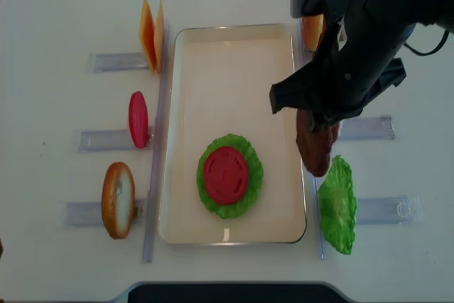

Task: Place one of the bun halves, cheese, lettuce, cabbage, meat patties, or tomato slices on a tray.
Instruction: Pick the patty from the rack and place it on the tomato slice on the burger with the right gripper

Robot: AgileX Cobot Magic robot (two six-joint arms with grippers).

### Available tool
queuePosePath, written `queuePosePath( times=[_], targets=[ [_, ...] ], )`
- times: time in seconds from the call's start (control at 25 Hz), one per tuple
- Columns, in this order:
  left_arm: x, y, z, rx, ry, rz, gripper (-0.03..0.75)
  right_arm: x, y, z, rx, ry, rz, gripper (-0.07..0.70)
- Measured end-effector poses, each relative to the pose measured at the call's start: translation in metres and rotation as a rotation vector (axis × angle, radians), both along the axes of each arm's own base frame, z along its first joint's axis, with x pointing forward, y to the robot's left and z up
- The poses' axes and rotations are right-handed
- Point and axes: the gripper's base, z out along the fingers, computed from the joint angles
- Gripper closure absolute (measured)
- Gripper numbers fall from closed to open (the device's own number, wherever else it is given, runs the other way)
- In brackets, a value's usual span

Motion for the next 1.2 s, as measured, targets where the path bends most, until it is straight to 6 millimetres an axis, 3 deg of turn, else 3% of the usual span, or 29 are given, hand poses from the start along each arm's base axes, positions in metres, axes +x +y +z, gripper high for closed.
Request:
queuePosePath(
  times=[0.36, 0.64, 0.92, 1.2],
  targets=[
    [0.0, 0.0, 0.0, 0.0, 0.0, 0.0, 0.451, -0.047, 0.044, 0.001, 0.028, -0.009, 0.154, 0.497],
    [0.0, 0.0, 0.0, 0.0, 0.0, 0.0, 0.451, -0.048, 0.051, -0.005, 0.097, -0.042, 0.188, 0.497],
    [0.0, 0.0, 0.0, 0.001, 0.0, 0.0, 0.451, -0.056, 0.074, -0.007, 0.392, -0.037, 0.323, 0.497],
    [0.0, 0.0, 0.0, 0.002, 0.0, 0.001, 0.451, -0.033, 0.083, -0.027, 0.488, -0.008, 0.322, 0.498]
  ],
)
